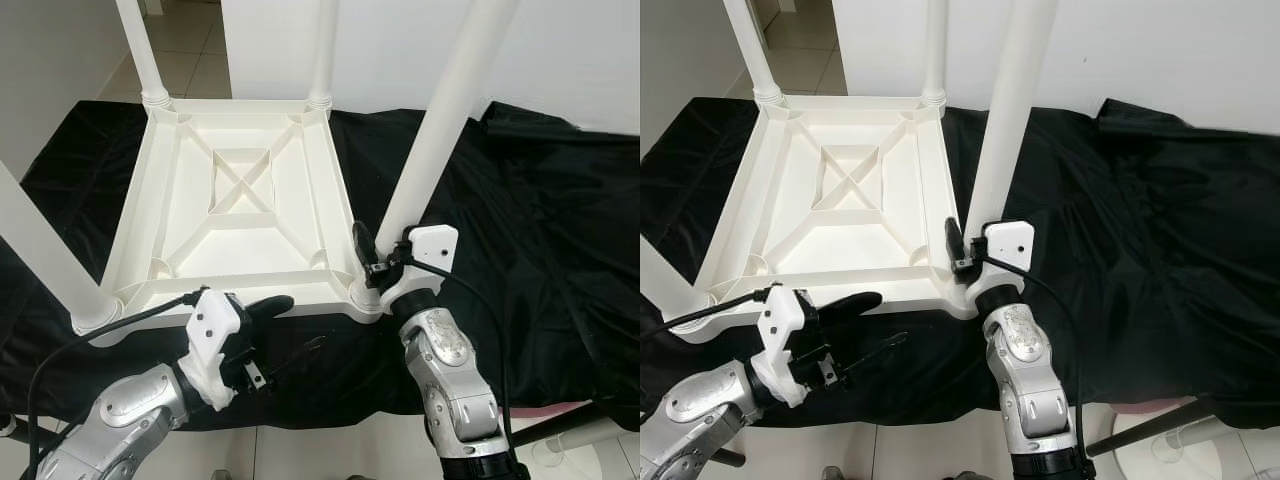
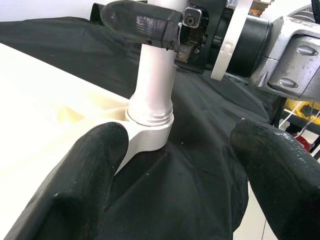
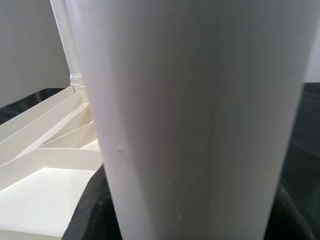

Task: Building children table

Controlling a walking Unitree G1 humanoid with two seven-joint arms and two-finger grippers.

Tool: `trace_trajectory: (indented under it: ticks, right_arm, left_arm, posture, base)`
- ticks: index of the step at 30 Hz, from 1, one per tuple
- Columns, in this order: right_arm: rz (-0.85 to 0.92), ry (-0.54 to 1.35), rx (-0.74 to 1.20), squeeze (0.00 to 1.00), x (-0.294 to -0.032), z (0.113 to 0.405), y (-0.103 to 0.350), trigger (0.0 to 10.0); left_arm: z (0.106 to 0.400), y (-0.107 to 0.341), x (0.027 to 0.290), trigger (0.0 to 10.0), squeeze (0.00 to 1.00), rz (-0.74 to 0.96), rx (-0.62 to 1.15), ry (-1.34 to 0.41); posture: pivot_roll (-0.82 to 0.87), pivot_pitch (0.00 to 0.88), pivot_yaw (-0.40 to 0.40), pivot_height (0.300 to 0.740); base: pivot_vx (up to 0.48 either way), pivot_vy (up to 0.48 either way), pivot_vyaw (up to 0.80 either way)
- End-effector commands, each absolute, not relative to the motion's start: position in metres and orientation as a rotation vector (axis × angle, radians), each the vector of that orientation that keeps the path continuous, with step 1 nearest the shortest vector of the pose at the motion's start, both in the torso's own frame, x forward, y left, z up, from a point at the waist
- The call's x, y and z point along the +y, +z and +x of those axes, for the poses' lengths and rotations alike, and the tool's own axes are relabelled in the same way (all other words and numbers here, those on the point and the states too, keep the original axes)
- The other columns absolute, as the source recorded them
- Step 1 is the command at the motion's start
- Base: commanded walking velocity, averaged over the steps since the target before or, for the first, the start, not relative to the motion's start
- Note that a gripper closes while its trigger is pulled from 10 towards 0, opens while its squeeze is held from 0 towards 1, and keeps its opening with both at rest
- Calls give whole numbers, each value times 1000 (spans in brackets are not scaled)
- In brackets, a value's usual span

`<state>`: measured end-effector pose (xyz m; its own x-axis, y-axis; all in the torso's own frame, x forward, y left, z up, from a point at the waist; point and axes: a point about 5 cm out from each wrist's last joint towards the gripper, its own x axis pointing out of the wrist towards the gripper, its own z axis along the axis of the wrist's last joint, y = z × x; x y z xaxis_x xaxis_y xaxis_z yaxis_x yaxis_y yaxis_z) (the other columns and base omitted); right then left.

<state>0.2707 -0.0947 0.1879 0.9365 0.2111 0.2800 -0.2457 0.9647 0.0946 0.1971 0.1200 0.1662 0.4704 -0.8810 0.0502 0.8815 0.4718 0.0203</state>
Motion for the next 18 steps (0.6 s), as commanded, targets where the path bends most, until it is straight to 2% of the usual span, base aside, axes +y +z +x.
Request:
trace_trajectory:
  ticks: [1, 12, 18]
  right_arm:
    - [204, 226, -239, 0, -90, 269, 184, 10000]
    - [295, 211, -196, 0, -91, 270, 179, 10000]
    - [371, 201, -186, 0, -94, 270, 179, 10000]
  left_arm:
    - [192, 162, 117, 10000, 0, -36, -30, -1155]
    - [188, 147, 114, 10000, 0, -100, 58, -1152]
    - [182, 128, 122, 10000, 0, -61, 148, -1148]
  posture:
    - [-4, 118, -50, 740]
    - [-5, 123, -50, 740]
    - [-3, 124, -47, 740]
  base:
    - [0, 0, 0]
    - [0, 0, 0]
    - [0, 0, 0]
